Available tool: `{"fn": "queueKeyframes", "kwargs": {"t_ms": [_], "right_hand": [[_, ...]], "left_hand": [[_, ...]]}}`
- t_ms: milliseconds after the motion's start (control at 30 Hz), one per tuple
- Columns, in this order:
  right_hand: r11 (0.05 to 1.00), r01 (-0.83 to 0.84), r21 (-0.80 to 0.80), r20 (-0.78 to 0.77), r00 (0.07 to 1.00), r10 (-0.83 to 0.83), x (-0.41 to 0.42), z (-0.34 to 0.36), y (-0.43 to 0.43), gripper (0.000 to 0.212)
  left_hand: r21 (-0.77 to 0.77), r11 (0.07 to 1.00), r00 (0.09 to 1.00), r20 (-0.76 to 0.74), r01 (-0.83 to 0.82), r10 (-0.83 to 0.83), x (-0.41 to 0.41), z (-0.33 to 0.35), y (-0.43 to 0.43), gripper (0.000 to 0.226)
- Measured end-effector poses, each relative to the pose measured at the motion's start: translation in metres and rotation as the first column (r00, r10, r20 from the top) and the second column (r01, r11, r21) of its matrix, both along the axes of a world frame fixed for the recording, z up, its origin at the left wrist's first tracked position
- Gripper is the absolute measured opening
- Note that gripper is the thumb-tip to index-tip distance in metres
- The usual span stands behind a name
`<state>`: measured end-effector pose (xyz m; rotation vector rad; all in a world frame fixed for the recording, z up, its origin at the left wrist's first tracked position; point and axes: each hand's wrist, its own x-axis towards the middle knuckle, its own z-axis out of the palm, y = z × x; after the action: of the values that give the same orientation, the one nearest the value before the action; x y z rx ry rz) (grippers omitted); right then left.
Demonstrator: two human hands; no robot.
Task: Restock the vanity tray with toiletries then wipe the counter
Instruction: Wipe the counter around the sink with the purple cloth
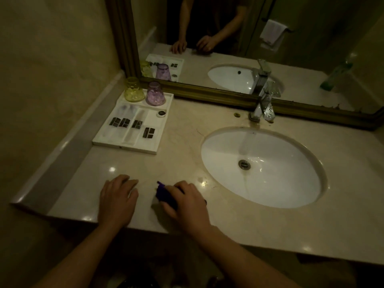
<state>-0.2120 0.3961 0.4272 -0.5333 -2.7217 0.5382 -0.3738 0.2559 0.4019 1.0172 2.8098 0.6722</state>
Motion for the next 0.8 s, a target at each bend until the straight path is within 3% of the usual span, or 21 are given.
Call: {"fn": "queueKeyframes", "kwargs": {"t_ms": [100, 300, 400, 433, 467, 500, 533, 567, 600, 633, 667, 733, 800], "right_hand": [[0.998, 0.025, 0.053, 0.000, 1.000, -0.025, 0.000, 0.003, 0.036, 0.041], [0.998, 0.064, 0.030, 0.127, 0.990, -0.067, 0.039, -0.005, 0.075, 0.045], [0.992, -0.125, -0.012, 0.145, 0.982, 0.125, 0.079, -0.011, 0.052, 0.045], [0.981, -0.167, -0.095, 0.183, 0.966, 0.182, 0.089, -0.010, 0.041, 0.038], [0.975, -0.201, -0.089, 0.245, 0.945, 0.217, 0.099, -0.009, 0.027, 0.029], [0.951, -0.305, 0.046, 0.420, 0.870, 0.258, 0.107, -0.004, 0.023, 0.029], [0.900, -0.418, -0.122, 0.171, 0.885, 0.434, 0.110, -0.016, 0.015, 0.035], [0.837, -0.515, -0.183, 0.110, 0.836, 0.538, 0.106, -0.032, 0.010, 0.034], [0.808, -0.452, -0.378, -0.113, 0.889, 0.444, 0.088, -0.021, 0.005, 0.030], [0.778, -0.627, -0.034, 0.063, 0.776, 0.628, 0.066, -0.024, 0.006, 0.030], [0.763, -0.647, -0.018, 0.053, 0.761, 0.647, 0.051, -0.009, 0.007, 0.033], [0.821, -0.495, -0.283, -0.015, 0.859, 0.512, 0.018, 0.010, 0.023, 0.039], [0.861, -0.448, -0.241, -0.029, 0.890, 0.455, -0.011, 0.016, 0.040, 0.040]], "left_hand": [[-0.014, 1.000, 1.000, -0.019, -0.019, 0.019, 0.000, 0.002, -0.002, 0.046], [-0.229, 0.963, 0.989, -0.070, -0.142, 0.129, 0.004, -0.011, -0.021, 0.061], [-0.250, 0.954, 0.986, -0.065, -0.168, 0.156, 0.004, -0.016, -0.017, 0.063], [-0.252, 0.951, 0.983, -0.067, -0.182, 0.170, 0.004, -0.017, -0.015, 0.062], [-0.254, 0.947, 0.981, -0.076, -0.194, 0.180, 0.004, -0.018, -0.015, 0.062], [-0.247, 0.947, 0.978, -0.089, -0.206, 0.189, 0.004, -0.018, -0.015, 0.061], [-0.228, 0.950, 0.976, -0.096, -0.214, 0.197, 0.004, -0.017, -0.015, 0.060], [-0.203, 0.955, 0.976, -0.088, -0.216, 0.201, 0.004, -0.017, -0.016, 0.060], [-0.179, 0.960, 0.976, -0.074, -0.215, 0.204, 0.005, -0.016, -0.017, 0.060], [-0.166, 0.961, 0.975, -0.066, -0.223, 0.214, 0.004, -0.014, -0.018, 0.061], [-0.173, 0.953, 0.968, -0.072, -0.248, 0.238, 0.004, -0.013, -0.018, 0.061], [-0.236, 0.913, 0.943, -0.100, -0.333, 0.318, 0.004, -0.012, -0.018, 0.060], [-0.308, 0.859, 0.912, -0.109, -0.408, 0.394, 0.005, -0.013, -0.017, 0.058]]}}
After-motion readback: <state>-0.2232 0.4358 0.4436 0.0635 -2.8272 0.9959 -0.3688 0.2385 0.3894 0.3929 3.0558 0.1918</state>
